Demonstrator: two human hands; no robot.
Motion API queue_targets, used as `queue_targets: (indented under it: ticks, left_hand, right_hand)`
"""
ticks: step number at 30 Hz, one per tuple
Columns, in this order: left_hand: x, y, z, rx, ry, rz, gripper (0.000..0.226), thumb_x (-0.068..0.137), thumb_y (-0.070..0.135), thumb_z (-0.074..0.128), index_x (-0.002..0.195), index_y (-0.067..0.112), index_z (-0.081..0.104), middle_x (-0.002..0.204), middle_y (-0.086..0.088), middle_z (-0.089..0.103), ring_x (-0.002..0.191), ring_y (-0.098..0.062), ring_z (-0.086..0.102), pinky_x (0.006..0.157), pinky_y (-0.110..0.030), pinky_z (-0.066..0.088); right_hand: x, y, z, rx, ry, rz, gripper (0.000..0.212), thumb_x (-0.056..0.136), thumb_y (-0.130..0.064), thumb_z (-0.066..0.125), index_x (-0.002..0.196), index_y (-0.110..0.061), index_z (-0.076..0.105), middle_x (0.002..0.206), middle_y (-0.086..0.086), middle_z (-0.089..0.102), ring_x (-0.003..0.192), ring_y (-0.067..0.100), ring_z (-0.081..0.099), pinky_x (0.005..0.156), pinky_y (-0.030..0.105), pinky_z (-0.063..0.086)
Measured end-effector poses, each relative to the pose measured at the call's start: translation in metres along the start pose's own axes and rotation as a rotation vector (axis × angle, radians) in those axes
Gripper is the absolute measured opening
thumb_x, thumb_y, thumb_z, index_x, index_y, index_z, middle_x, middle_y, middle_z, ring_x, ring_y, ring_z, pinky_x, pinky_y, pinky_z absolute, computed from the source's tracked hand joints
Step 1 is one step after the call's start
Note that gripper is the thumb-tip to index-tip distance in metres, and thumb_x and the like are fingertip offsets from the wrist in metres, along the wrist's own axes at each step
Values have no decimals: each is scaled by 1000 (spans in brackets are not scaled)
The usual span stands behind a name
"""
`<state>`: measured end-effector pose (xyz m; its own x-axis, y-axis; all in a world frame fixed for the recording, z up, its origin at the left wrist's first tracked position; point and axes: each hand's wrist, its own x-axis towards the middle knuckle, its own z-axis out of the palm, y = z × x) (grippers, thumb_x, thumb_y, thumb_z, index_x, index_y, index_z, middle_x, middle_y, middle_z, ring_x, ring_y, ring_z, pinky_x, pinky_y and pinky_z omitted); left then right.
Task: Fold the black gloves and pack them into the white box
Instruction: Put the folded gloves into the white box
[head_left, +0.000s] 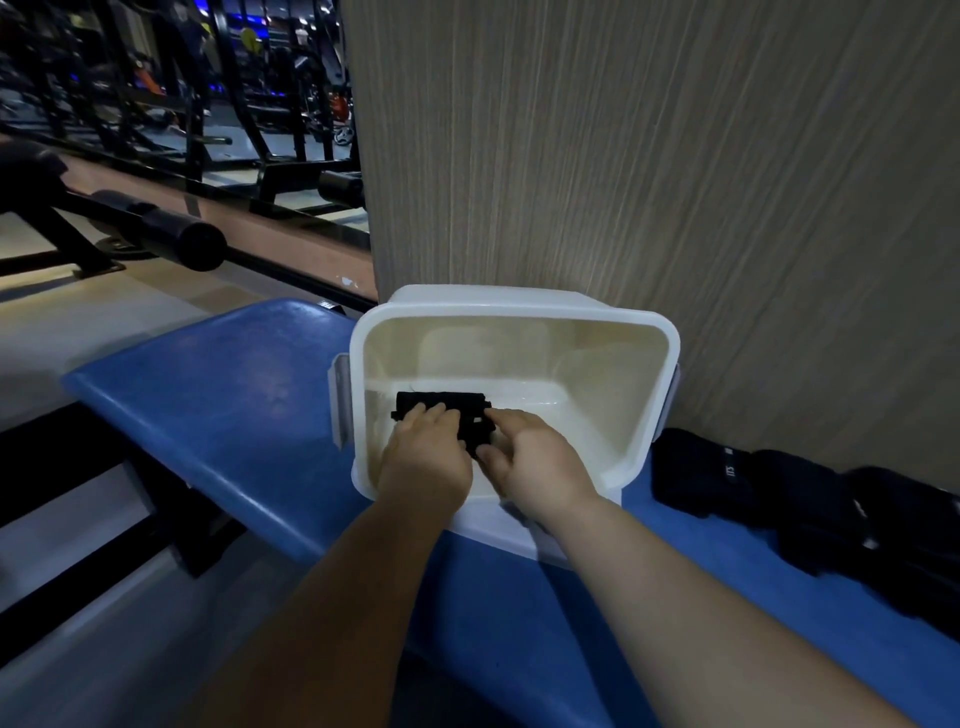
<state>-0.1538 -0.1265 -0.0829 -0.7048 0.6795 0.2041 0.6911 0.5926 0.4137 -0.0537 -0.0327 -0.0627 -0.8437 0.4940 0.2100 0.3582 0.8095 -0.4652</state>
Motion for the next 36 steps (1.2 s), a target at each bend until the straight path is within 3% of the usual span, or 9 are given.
queue_targets:
  ticks: [3,7,11,15,19,22,26,30,36]
  left_hand:
    - [-7,12,-4,4,39,-20,50,97,24,42,146,17,34,155,-1,29,146,-21,15,119,-33,12]
    - [-22,34,-8,69,125,27,48,94,29,46,141,22,43,153,3,32,144,-19,17,117,-36,19]
    - [-34,54,-8,159,97,34,45,95,32,44,139,23,43,154,1,29,144,-22,15,120,-38,8]
    - [-47,79,-1,41,89,124,39,95,30,46,133,23,50,138,4,45,131,-19,30,108,-35,30]
    - [-63,120,23,-146,-101,248,29,94,25,46,118,25,62,112,3,65,110,-18,54,93,-36,46]
    - [-72,147,41,-248,-212,278,34,96,22,45,127,22,58,124,0,61,113,-17,56,98,-31,44]
    - [-71,169,55,-270,-248,273,45,99,22,41,144,17,37,141,-3,48,124,-18,49,103,-28,37]
    - [-63,184,65,-218,-292,209,46,100,23,39,144,10,32,134,-10,52,118,-24,51,100,-37,41]
    - [-46,198,74,-224,-271,90,32,102,30,34,121,8,47,114,-13,61,101,-27,58,84,-37,47]
  right_hand:
    - [-22,4,-9,24,70,15,37,96,-25,51,132,-19,54,130,4,53,114,21,52,90,24,38]
    - [-54,26,-19,44,147,57,28,95,-26,53,120,-21,63,119,-4,57,106,10,53,84,14,36]
    - [-86,56,-33,72,193,163,18,92,-26,58,107,-24,68,107,-9,57,86,3,55,80,19,46]
    - [-113,82,-50,51,246,229,15,92,-23,59,104,-23,69,101,-10,56,80,2,54,77,17,46]
    - [-131,105,-62,29,331,310,27,91,-17,59,117,-19,65,115,-5,57,95,8,57,82,16,43]
    - [-139,118,-67,-3,346,329,39,91,-14,58,130,-17,56,133,-1,50,115,12,51,92,15,37]
    - [-147,129,-68,12,247,384,52,95,-12,50,145,-18,38,154,-5,25,138,11,31,108,18,27]
    - [-147,136,-67,8,173,414,61,94,-3,44,151,-17,24,158,-2,15,144,13,17,115,21,16]
    - [-144,138,-65,-12,168,433,66,92,-1,41,152,-19,18,159,-3,14,145,13,13,116,23,12]
